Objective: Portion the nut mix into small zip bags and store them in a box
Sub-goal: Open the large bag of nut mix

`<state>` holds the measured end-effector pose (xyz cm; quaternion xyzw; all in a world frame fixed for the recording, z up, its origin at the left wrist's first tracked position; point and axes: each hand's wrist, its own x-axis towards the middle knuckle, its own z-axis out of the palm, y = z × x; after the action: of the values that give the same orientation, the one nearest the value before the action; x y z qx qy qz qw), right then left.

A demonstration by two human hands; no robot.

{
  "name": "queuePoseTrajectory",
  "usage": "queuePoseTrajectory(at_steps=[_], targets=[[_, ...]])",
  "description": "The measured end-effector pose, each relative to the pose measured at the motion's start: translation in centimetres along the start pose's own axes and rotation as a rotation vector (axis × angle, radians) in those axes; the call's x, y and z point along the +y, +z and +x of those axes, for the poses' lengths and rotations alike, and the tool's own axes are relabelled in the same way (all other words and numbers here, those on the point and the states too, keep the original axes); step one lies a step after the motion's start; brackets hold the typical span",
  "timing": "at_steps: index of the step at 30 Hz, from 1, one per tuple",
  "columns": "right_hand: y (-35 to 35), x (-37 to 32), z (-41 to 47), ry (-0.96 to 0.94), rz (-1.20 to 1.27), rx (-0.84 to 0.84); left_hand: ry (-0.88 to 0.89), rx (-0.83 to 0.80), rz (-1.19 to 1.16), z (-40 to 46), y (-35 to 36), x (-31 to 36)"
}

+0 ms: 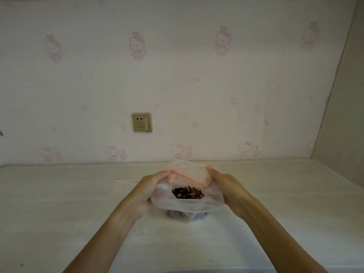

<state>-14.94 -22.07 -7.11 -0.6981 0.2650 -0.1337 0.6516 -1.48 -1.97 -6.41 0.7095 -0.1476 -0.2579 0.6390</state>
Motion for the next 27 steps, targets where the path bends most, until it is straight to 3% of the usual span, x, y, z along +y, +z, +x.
queuePoseTrajectory(at_steps=[4, 9, 13, 17, 20, 23, 27], targets=[[1.3, 0.0, 1.5, 0.127, 0.492, 0.065, -0.143, 0.012, -0.334, 0.9, 0.7, 0.1], [2.1, 0.3, 1.4, 0.154, 0.566, 0.05, -0.248, 0.013, -0.378, 1.5, 0.9, -0.3], [0.5, 0.6, 0.4, 0.013, 0.257, 0.04, -0.109, -0.007, -0.288, 0.8, -0.5, -0.5], [-1.0, 0.3, -1.2, -0.1, -0.207, 0.191, 0.105, 0.304, 0.339, -1.1, -1.8, -1.3], [-1.1, 0.5, -2.0, -0.127, -0.509, 0.236, 0.112, 0.355, 0.72, -1.9, -2.0, -1.9], [-0.5, 0.4, -2.6, -0.125, -0.598, 0.187, 0.105, 0.283, 0.59, -2.2, -1.3, -1.8], [0.1, 0.4, -3.2, -0.033, -0.287, 0.109, 0.058, 0.217, 0.331, -2.2, -0.5, -2.1]])
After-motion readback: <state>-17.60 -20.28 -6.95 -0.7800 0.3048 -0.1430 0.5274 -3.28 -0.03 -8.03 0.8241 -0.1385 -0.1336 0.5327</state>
